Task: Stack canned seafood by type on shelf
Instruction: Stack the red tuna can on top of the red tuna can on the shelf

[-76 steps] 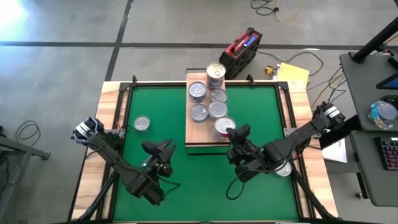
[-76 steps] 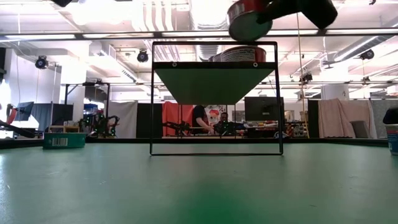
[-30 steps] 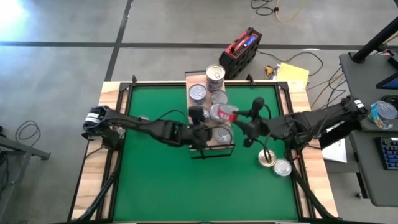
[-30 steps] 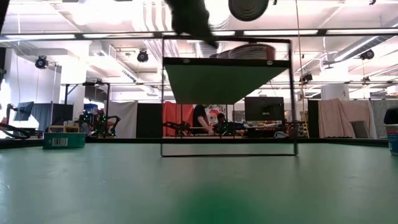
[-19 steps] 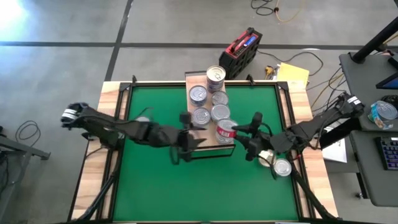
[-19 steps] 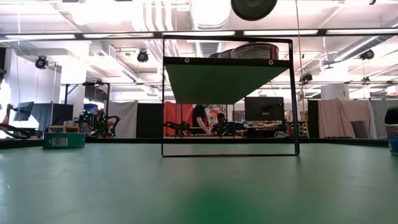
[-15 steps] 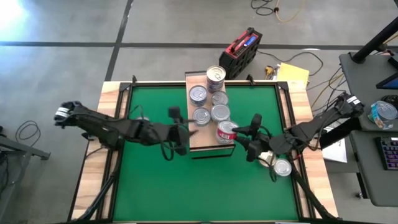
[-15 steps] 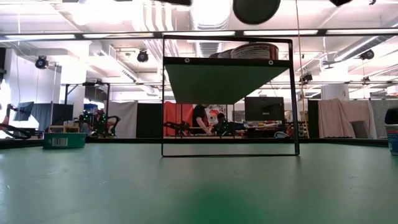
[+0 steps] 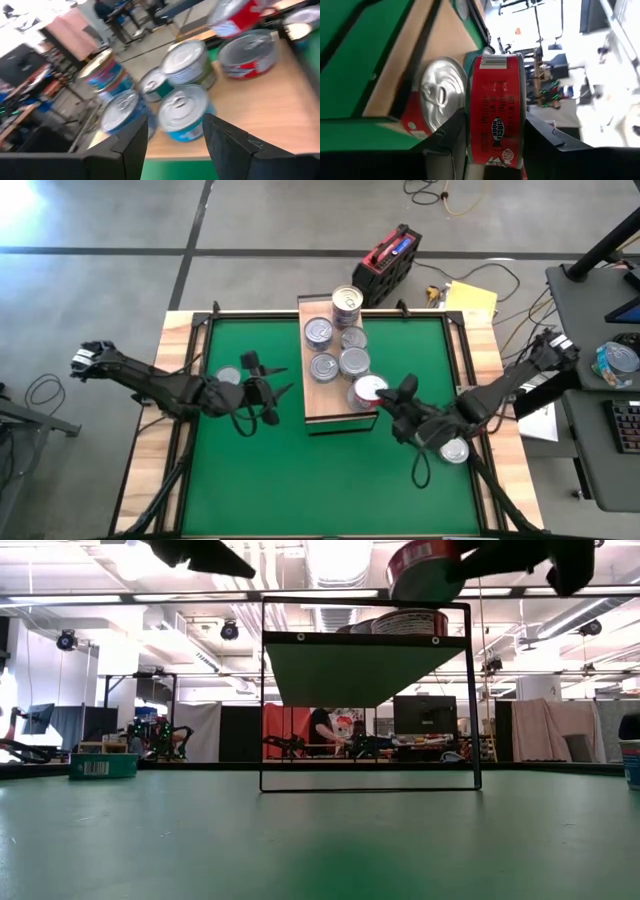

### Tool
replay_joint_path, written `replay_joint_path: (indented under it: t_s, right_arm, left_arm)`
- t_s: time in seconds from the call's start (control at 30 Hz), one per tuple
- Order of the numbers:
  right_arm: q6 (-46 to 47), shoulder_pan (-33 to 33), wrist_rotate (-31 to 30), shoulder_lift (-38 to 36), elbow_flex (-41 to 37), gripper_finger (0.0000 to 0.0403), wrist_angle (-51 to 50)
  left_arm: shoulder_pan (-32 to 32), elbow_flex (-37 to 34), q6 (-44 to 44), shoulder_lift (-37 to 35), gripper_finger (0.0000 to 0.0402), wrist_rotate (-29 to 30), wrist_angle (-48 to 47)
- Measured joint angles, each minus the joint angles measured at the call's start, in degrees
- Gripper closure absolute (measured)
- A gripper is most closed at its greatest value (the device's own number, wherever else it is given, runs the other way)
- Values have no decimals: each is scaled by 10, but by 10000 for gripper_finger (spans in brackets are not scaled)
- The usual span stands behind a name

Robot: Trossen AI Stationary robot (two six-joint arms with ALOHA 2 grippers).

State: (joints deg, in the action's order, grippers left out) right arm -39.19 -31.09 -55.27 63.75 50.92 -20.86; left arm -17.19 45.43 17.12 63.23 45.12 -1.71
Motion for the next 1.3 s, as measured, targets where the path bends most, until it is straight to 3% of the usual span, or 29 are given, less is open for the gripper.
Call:
replay_joint_path:
  t_s: [0.17,0.7,0.93,1.1,1.2,1.3]
  right_arm:
    - [-35,0,-33,42,0,271,15]
    - [-53,-3,-32,60,1,271,23]
    - [-222,-48,-153,100,2,271,46]
    - [-184,-49,-184,103,2,271,118]
    - [-181,-49,-178,87,2,271,123]
    - [-149,-49,-110,73,2,271,121]
  left_arm:
    - [0,-11,4,-10,228,21,11]
    - [0,-11,19,-6,228,24,12]
    - [0,-11,25,-5,228,24,7]
    - [1,-11,40,-5,228,24,8]
    - [1,-11,42,-5,228,24,8]
    - [1,-12,39,-5,228,24,7]
